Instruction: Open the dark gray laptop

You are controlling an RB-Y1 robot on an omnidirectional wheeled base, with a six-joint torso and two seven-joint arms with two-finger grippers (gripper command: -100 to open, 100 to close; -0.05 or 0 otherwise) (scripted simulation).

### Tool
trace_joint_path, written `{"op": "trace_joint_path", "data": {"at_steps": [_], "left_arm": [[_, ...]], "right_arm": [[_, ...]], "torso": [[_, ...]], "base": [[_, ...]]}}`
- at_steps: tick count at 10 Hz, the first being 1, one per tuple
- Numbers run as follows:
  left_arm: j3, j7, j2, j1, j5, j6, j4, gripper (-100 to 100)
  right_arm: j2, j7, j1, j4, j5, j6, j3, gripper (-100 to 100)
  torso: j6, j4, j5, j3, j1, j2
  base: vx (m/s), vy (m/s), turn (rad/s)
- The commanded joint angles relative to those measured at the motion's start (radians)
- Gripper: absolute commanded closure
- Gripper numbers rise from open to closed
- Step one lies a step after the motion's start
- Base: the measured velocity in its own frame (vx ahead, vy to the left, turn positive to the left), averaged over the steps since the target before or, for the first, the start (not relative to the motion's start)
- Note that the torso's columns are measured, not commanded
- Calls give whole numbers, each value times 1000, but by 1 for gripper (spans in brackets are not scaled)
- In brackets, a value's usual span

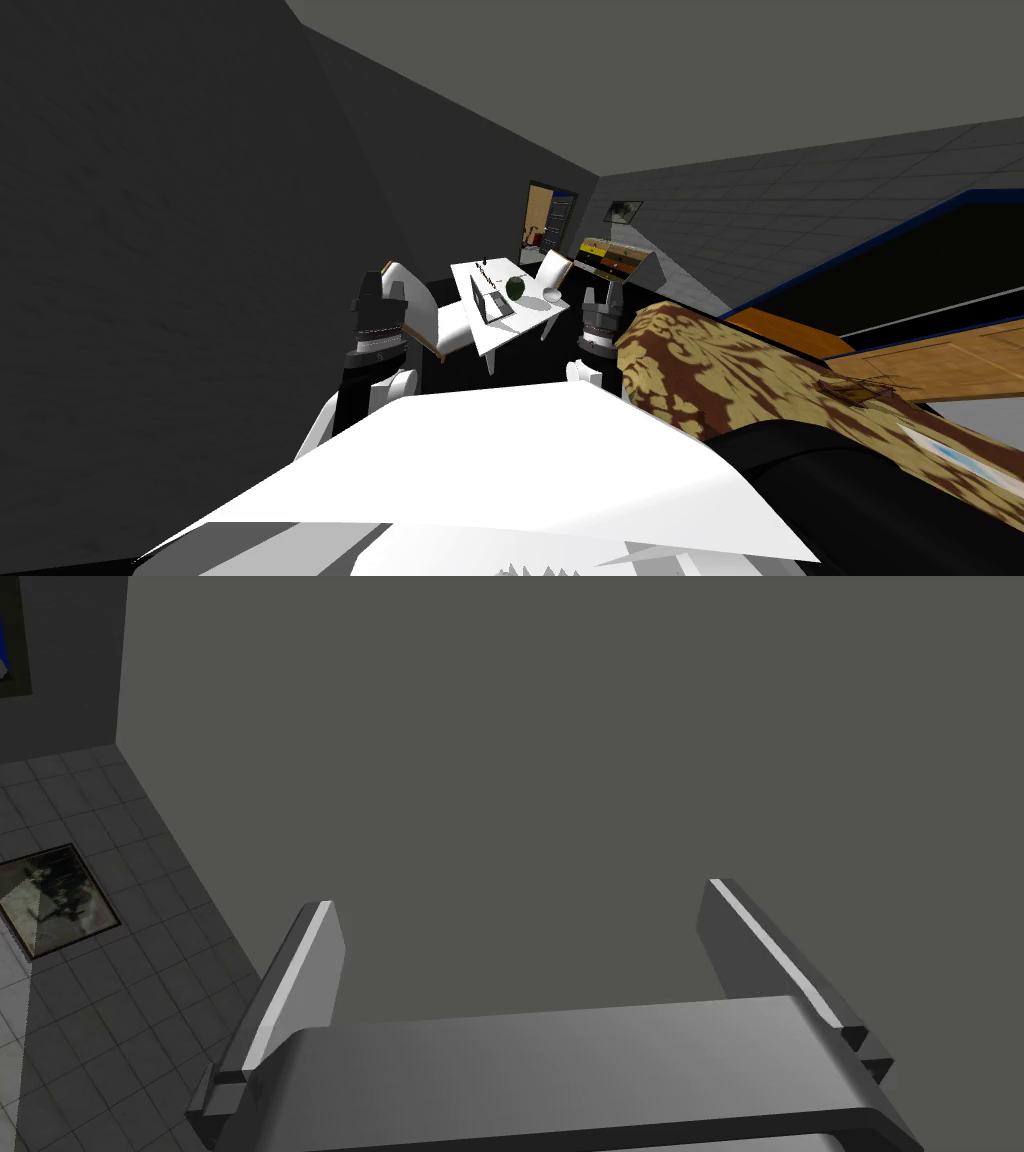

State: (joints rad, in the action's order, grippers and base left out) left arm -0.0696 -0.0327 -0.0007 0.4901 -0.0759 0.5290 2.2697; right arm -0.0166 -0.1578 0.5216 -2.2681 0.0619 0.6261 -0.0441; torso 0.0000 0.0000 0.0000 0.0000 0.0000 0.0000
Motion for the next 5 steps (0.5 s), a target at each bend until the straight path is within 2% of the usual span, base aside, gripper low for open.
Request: {"op": "trace_joint_path", "data": {"at_steps": [1,5], "left_arm": [[0,0,0,0,0,0,0,0],[0,0,0,0,0,0,0,0]], "right_arm": [[0,0,0,0,0,0,0,0],[0,0,0,0,0,0,0,0]], "torso": [[0,41,0,-82,0,40],[0,322,0,-644,0,322]], "base": [[0,0,0],[0,0,0]]}}
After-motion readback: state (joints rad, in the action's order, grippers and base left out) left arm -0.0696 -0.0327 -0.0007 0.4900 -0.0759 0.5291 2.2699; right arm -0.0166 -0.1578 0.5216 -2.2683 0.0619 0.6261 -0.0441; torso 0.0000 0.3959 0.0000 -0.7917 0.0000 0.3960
